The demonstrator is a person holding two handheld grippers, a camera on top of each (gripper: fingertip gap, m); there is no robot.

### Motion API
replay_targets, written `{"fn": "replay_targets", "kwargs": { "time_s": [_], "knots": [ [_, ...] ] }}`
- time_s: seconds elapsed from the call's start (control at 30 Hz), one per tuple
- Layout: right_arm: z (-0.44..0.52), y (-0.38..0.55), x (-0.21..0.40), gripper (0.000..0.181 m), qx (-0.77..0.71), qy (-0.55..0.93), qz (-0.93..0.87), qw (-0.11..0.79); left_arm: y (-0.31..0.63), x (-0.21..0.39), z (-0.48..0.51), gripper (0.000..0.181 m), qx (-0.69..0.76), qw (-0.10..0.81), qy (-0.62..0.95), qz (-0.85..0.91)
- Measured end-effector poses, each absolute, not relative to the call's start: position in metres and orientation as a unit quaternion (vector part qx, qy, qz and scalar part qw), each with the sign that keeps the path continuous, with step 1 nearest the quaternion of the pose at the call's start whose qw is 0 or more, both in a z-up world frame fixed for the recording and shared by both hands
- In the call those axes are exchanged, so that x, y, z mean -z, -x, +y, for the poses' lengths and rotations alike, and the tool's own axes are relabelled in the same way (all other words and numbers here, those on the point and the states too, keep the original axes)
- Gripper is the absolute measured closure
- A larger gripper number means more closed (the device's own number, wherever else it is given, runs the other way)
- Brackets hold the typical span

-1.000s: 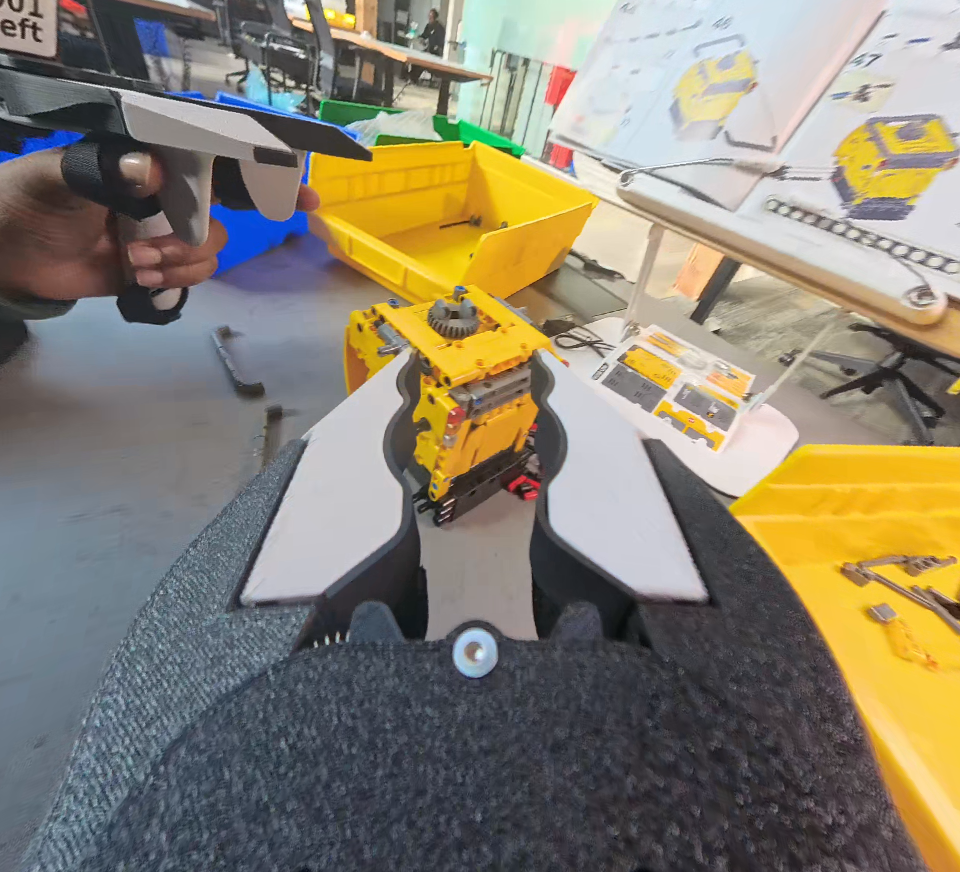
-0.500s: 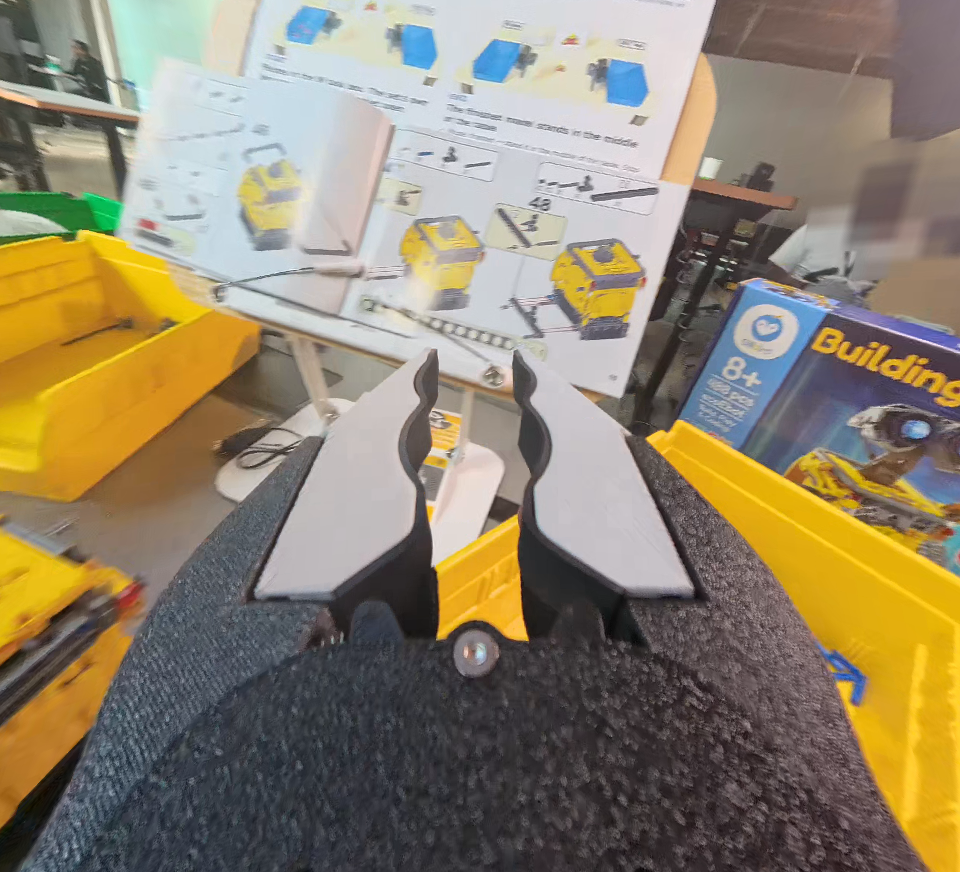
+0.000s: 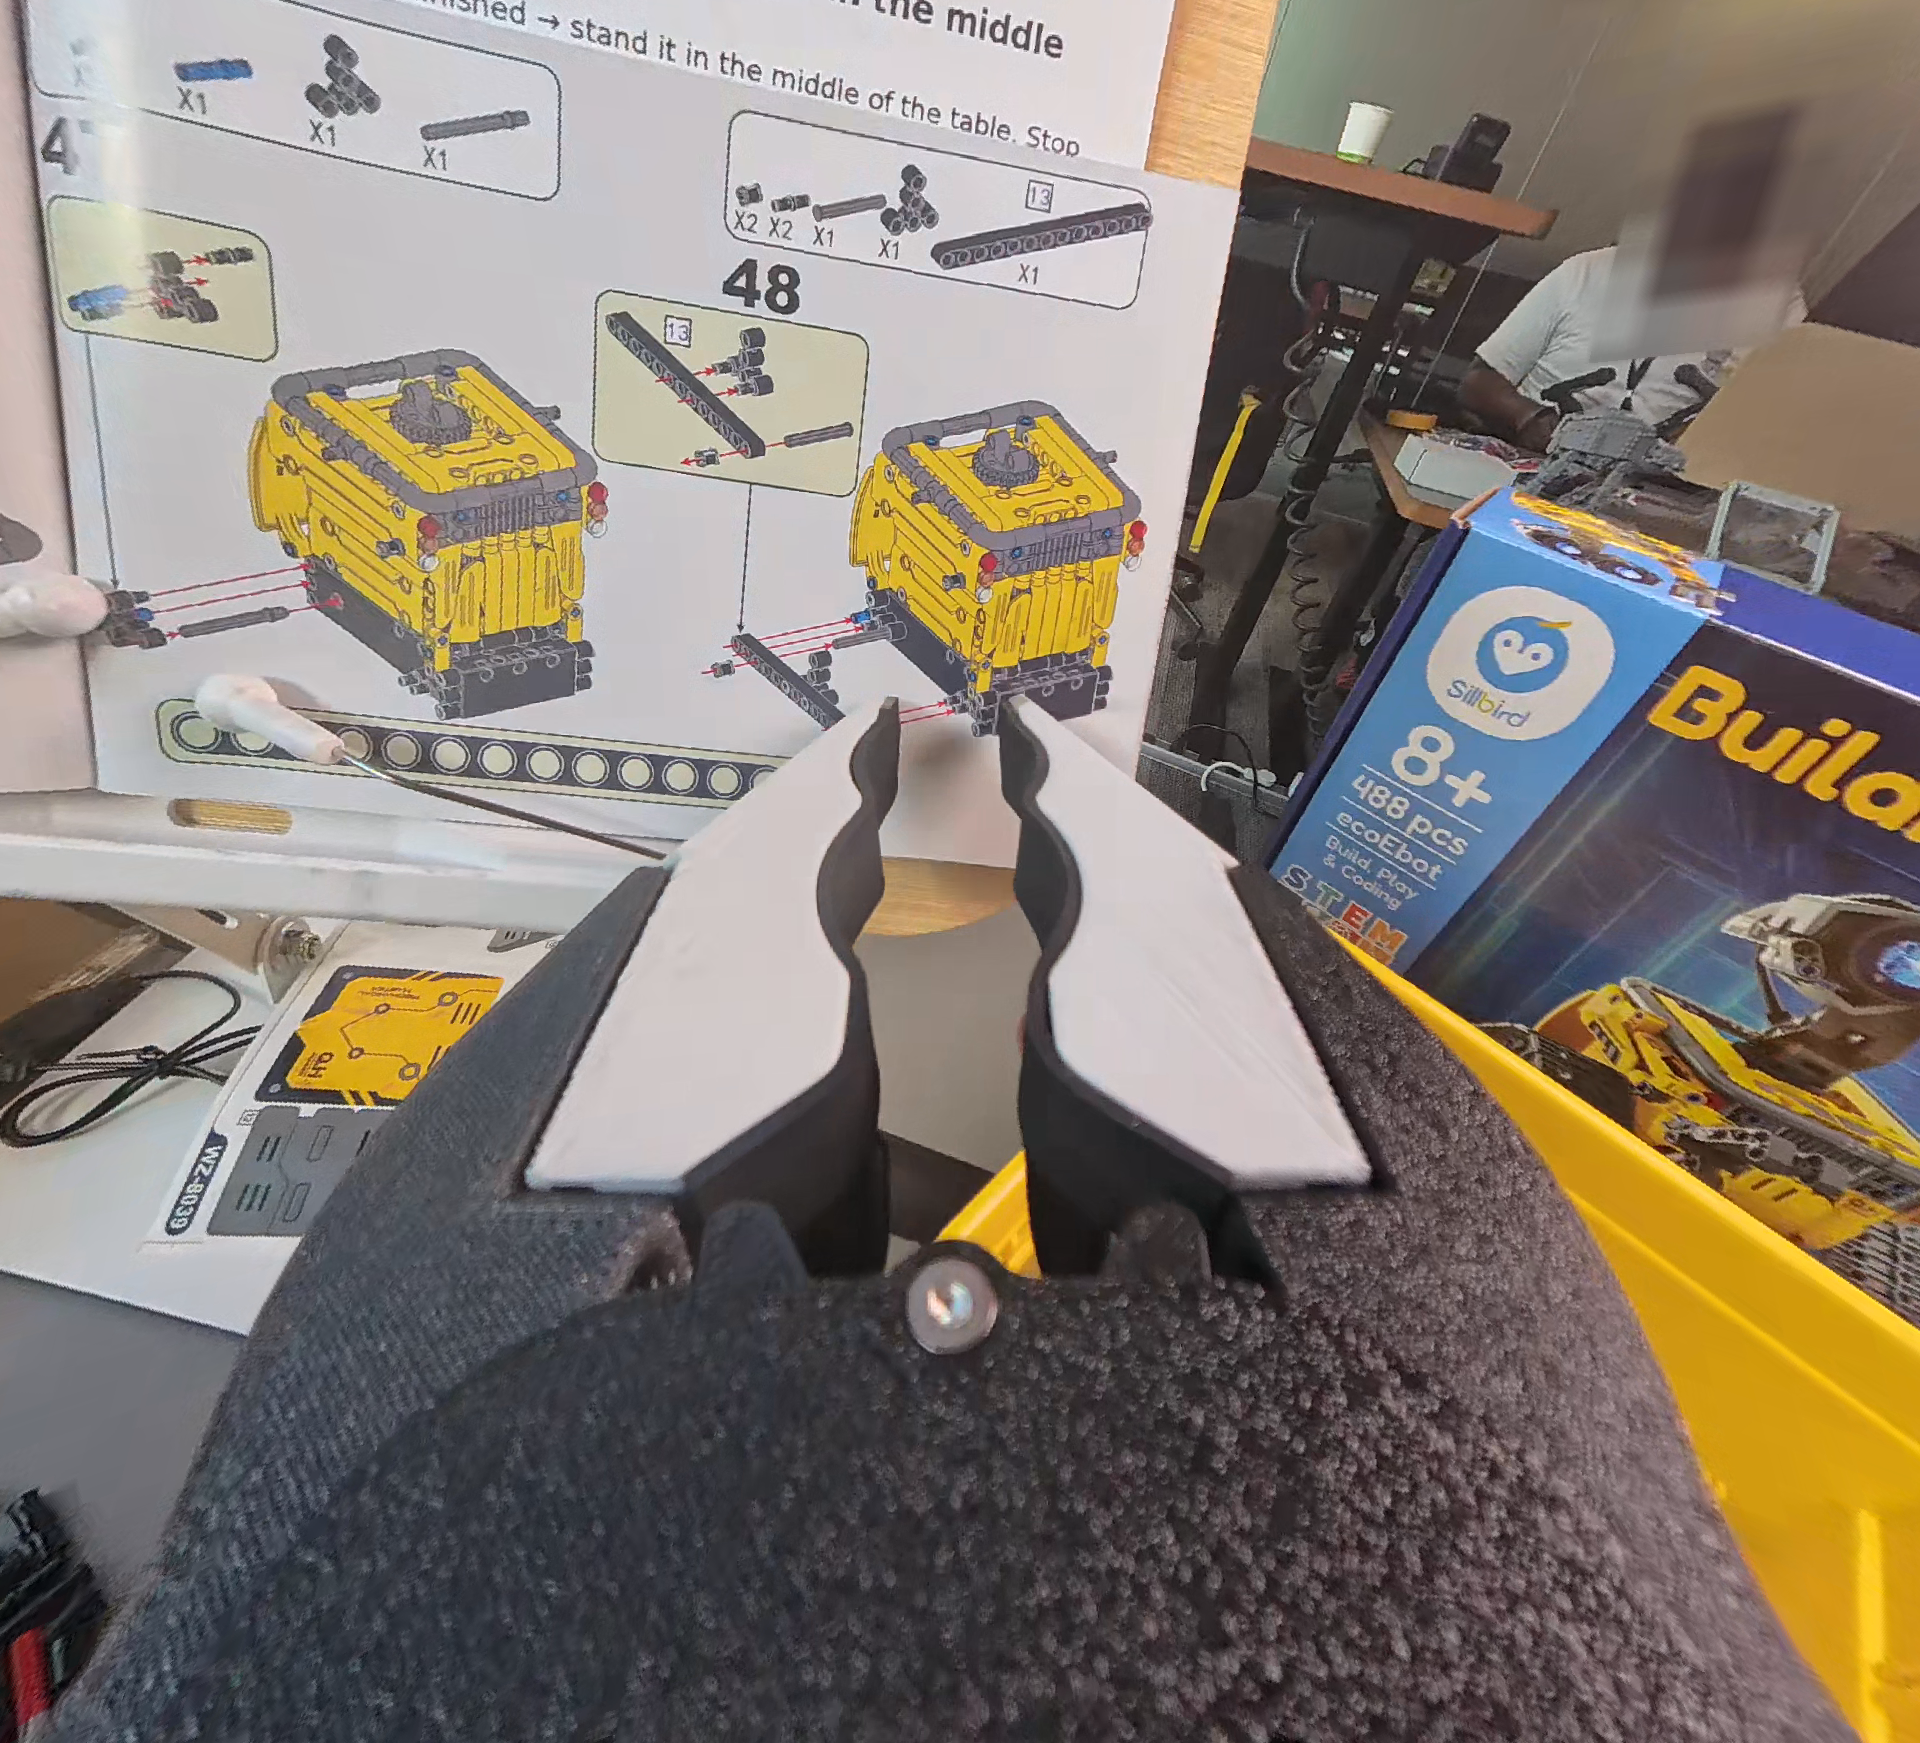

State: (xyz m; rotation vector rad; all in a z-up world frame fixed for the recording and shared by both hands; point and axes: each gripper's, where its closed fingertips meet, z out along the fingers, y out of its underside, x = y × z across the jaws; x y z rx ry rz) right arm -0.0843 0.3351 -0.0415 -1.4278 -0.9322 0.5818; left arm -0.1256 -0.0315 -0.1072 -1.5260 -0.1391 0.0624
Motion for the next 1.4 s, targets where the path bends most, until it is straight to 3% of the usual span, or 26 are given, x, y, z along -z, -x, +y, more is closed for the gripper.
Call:
{"fn": "replay_targets", "kwargs": {
  "time_s": [0.27, 0.43, 0.6, 0.83, 1.27, 1.4],
  "knots": [
    [0.226, 0.037, 0.009, 0.150, -0.407, 0.549, -0.350, 0.641, 0.142, 0.098, -0.029, 0.147, -0.079, 0.720, 0.687, -0.067],
    [0.172, 0.014, 0.022, 0.151, -0.396, 0.506, -0.363, 0.674, 0.161, 0.070, -0.007, 0.156, -0.110, 0.734, 0.666, -0.076],
    [0.138, 0.019, 0.046, 0.150, -0.431, 0.511, -0.375, 0.642, 0.196, 0.034, 0.035, 0.166, -0.172, 0.728, 0.658, -0.083],
    [0.109, -0.001, 0.063, 0.150, -0.424, 0.488, -0.415, 0.640, 0.241, 0.037, 0.085, 0.181, -0.225, 0.687, 0.686, -0.086],
    [0.088, -0.040, 0.069, 0.150, -0.439, 0.493, -0.422, 0.621, 0.243, 0.023, 0.082, 0.177, -0.210, 0.694, 0.684, -0.085],
    [0.076, -0.034, 0.091, 0.147, -0.459, 0.496, -0.472, 0.567, 0.237, 0.026, 0.080, 0.174, -0.193, 0.694, 0.688, -0.086]
  ]
}}
